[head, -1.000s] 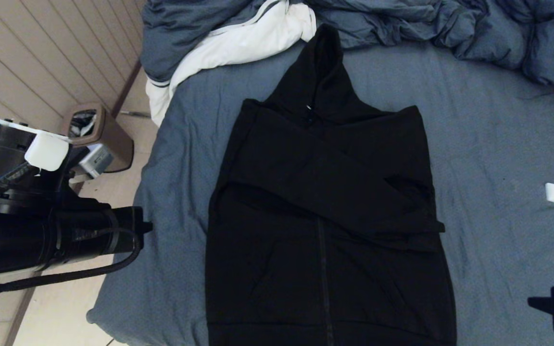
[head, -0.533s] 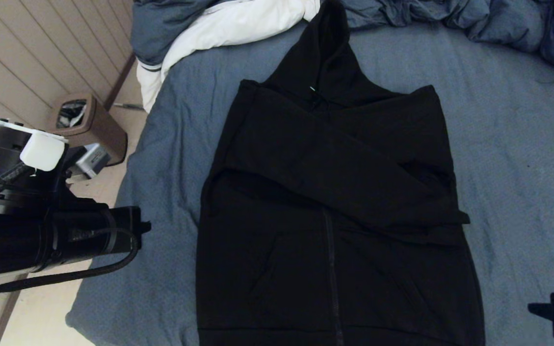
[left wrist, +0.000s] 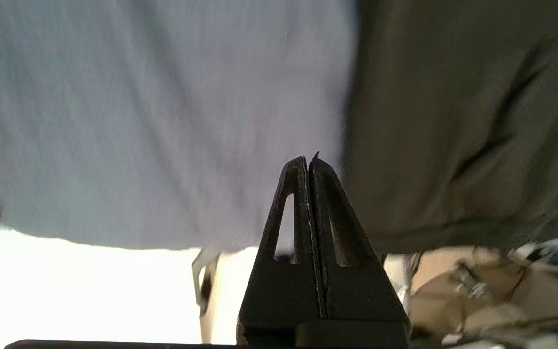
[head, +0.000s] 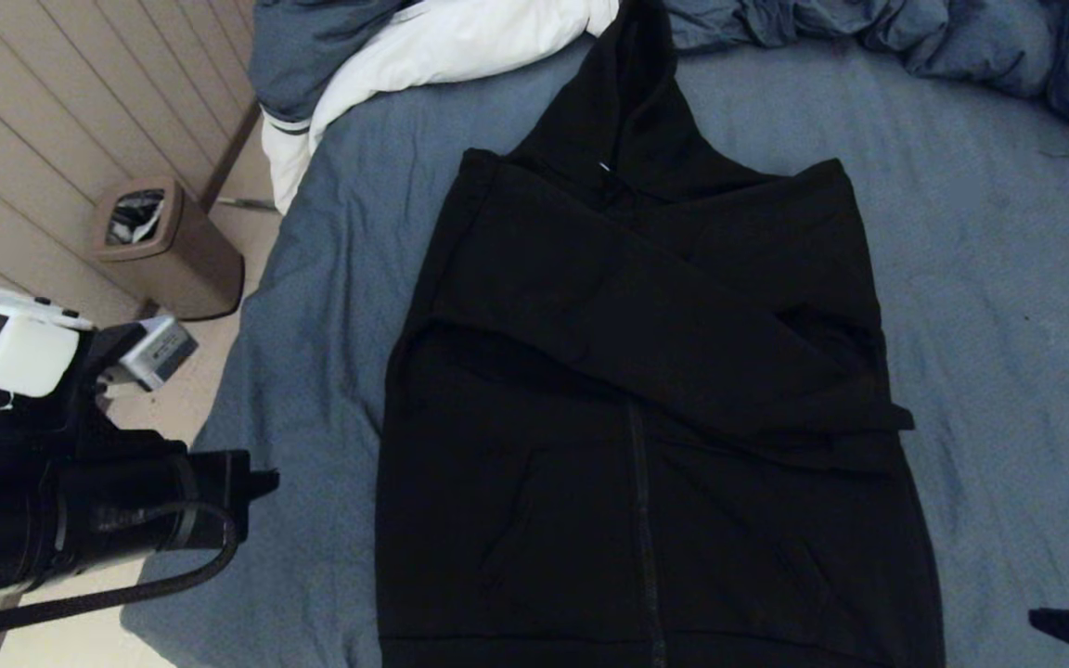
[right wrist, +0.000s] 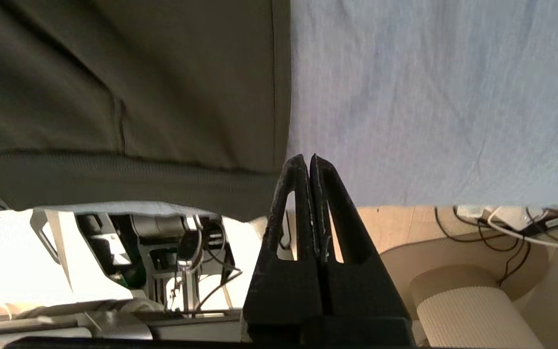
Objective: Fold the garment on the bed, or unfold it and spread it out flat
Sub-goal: Fold the black sweatshirt
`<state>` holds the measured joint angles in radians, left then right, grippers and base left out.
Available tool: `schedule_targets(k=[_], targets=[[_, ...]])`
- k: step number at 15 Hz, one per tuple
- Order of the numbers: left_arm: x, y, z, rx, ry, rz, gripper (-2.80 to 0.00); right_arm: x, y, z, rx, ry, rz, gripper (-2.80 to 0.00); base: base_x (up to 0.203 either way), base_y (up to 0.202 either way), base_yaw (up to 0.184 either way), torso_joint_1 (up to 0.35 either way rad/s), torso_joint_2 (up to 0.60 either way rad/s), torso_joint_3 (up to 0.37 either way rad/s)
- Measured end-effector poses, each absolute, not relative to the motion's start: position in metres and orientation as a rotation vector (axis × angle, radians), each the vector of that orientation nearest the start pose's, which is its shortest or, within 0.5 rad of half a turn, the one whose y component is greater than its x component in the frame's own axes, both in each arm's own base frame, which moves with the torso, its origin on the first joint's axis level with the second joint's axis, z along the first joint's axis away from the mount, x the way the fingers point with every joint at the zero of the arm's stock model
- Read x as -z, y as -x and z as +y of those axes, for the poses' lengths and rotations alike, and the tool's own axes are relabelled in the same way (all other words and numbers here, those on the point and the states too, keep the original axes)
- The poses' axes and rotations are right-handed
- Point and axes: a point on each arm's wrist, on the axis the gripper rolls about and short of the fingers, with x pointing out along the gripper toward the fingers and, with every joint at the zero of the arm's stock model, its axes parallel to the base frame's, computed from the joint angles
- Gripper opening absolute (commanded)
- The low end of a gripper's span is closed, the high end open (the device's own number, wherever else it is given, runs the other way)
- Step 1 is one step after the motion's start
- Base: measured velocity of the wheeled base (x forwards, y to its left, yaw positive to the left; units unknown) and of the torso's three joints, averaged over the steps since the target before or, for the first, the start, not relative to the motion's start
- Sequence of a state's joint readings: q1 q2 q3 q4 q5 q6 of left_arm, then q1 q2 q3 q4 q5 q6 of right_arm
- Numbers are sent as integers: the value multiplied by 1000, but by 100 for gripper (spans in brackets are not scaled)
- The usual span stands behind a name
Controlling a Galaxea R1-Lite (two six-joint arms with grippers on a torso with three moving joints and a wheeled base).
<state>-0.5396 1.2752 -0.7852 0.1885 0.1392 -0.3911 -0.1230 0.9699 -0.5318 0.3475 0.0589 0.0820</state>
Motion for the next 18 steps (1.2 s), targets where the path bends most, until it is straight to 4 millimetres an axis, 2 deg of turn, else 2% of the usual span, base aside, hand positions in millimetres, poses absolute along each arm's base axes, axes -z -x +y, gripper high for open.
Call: schedule_targets(k=[5, 8, 13, 18], targets=[[-163, -138, -84, 215, 163, 870, -280, -154, -94, -10, 98, -150, 799, -280, 0, 0, 0, 0, 0, 0], [-150, -128, -90, 330, 187, 963, -280, -147, -101, -11, 101, -158, 856, -280, 0, 0, 0, 0, 0, 0], [-147, -133, -102, 387, 217, 964, -280, -126, -113, -12, 64, -174, 917, -280, 0, 0, 0, 0, 0, 0], [-150, -139, -107, 393, 227, 926, -280, -97, -101, -9, 6, -197, 984, -280, 0, 0, 0, 0, 0, 0]])
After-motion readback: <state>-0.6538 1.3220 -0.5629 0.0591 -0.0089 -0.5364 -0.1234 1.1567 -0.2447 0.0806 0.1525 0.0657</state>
